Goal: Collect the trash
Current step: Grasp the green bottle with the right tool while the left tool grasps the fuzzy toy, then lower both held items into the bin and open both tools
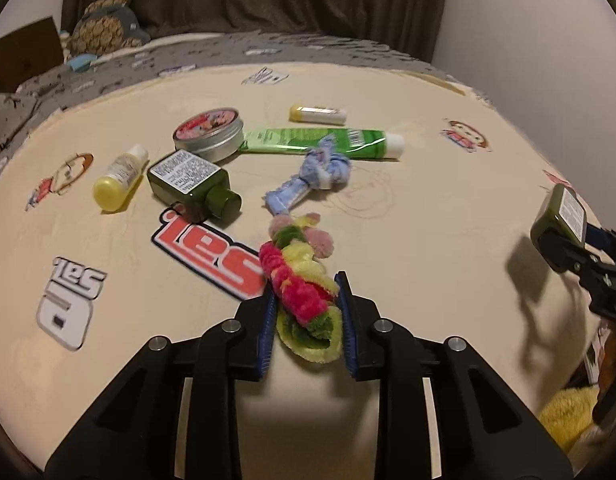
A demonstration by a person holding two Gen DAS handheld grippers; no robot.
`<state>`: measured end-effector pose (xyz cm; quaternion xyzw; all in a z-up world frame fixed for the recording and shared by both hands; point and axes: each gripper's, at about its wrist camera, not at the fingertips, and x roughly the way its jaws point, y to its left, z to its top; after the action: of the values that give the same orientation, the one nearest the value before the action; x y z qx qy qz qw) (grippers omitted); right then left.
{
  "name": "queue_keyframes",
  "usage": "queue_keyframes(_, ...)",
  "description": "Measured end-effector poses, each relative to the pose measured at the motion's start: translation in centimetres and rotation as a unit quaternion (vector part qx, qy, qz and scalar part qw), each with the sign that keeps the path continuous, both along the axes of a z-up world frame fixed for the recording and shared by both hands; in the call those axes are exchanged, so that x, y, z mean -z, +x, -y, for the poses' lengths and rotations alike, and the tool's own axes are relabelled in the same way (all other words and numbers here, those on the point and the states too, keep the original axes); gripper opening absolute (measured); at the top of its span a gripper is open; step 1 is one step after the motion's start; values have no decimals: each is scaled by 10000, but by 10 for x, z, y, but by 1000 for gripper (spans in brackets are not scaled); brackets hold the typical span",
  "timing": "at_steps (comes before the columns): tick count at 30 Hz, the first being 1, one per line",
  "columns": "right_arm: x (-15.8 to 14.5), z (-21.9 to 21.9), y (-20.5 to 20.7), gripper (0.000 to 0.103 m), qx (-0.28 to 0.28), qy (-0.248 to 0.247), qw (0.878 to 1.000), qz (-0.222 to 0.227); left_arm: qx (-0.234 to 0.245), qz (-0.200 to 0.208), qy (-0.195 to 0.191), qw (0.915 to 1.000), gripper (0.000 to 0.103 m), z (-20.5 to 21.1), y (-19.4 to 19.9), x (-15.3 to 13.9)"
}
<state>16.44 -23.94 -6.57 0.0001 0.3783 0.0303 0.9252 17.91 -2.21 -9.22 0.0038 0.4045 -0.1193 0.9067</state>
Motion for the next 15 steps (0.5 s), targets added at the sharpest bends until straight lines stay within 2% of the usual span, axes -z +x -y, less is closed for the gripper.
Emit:
queue_keyframes(10,-34,2,-86,84,-291,-157,9981,522,505,622,18,9968,25,15,-97,-43)
queue_keyframes(15,-31,-4,-134,84,-440,-255,9962,713,759,693,142,9946,25,23,-143,-40)
